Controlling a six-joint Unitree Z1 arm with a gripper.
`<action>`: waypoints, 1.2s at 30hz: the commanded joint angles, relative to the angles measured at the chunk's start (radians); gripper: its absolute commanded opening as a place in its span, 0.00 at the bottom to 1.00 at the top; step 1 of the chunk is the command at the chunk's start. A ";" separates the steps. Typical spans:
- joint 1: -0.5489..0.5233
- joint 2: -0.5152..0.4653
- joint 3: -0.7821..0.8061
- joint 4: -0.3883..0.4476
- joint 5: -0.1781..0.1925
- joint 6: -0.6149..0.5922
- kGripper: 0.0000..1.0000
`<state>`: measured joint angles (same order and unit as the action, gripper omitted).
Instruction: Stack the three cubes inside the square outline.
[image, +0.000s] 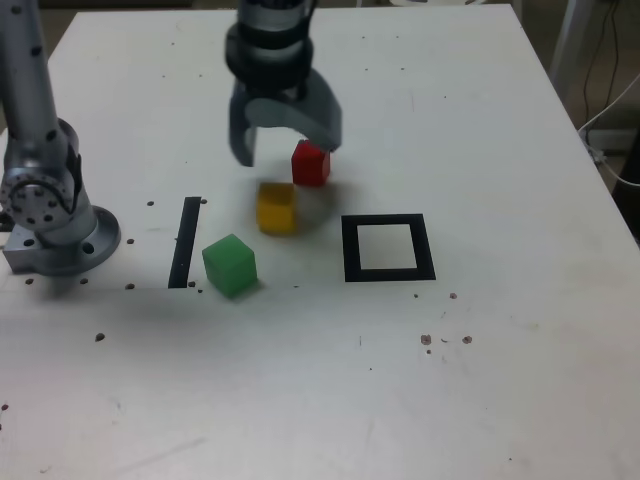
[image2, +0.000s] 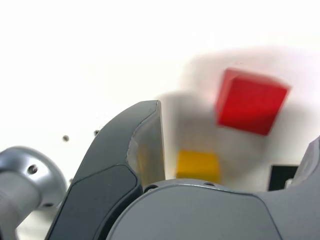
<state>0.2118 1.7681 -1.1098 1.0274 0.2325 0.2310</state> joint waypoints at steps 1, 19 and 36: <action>0.008 0.031 -0.018 -0.013 0.003 0.018 0.98; 0.034 0.168 -0.080 -0.081 0.044 0.067 0.34; 0.039 0.186 -0.087 -0.050 0.034 0.074 0.31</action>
<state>0.2480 1.9508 -1.1932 0.9746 0.2678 0.3035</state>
